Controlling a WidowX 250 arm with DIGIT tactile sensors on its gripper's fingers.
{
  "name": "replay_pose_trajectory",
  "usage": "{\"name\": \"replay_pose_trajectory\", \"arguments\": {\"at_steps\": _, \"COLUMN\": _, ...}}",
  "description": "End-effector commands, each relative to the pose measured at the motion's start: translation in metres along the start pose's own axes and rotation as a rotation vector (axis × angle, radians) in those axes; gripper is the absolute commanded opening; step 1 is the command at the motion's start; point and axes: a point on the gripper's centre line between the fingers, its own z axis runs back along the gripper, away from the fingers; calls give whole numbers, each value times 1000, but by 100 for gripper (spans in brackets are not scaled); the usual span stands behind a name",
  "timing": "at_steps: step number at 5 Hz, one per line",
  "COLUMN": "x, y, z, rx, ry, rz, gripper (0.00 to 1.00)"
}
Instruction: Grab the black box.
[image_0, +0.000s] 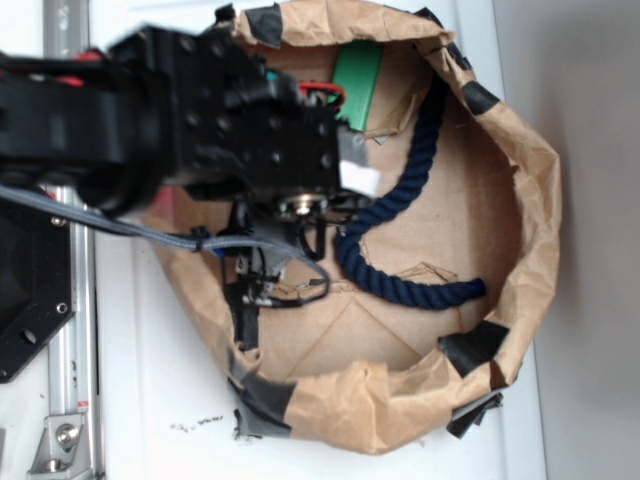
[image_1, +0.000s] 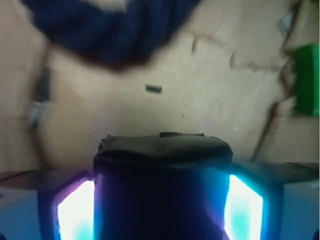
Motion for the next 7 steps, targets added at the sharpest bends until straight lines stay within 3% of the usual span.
{"name": "replay_pose_trajectory", "arguments": {"at_steps": 1, "x": 34, "y": -15, "z": 94, "rx": 47, "ry": -77, "rz": 26, "gripper": 0}}
{"name": "replay_pose_trajectory", "arguments": {"at_steps": 2, "x": 39, "y": -18, "z": 101, "rx": 74, "ry": -23, "rz": 35, "gripper": 0}}
{"name": "replay_pose_trajectory", "arguments": {"at_steps": 4, "x": 28, "y": -8, "z": 107, "rx": 96, "ry": -65, "rz": 108, "gripper": 0}}
{"name": "replay_pose_trajectory", "arguments": {"at_steps": 5, "x": 14, "y": 1, "z": 107, "rx": 66, "ry": -121, "rz": 96, "gripper": 0}}
{"name": "replay_pose_trajectory", "arguments": {"at_steps": 7, "x": 7, "y": 4, "z": 109, "rx": 14, "ry": -139, "rz": 93, "gripper": 0}}
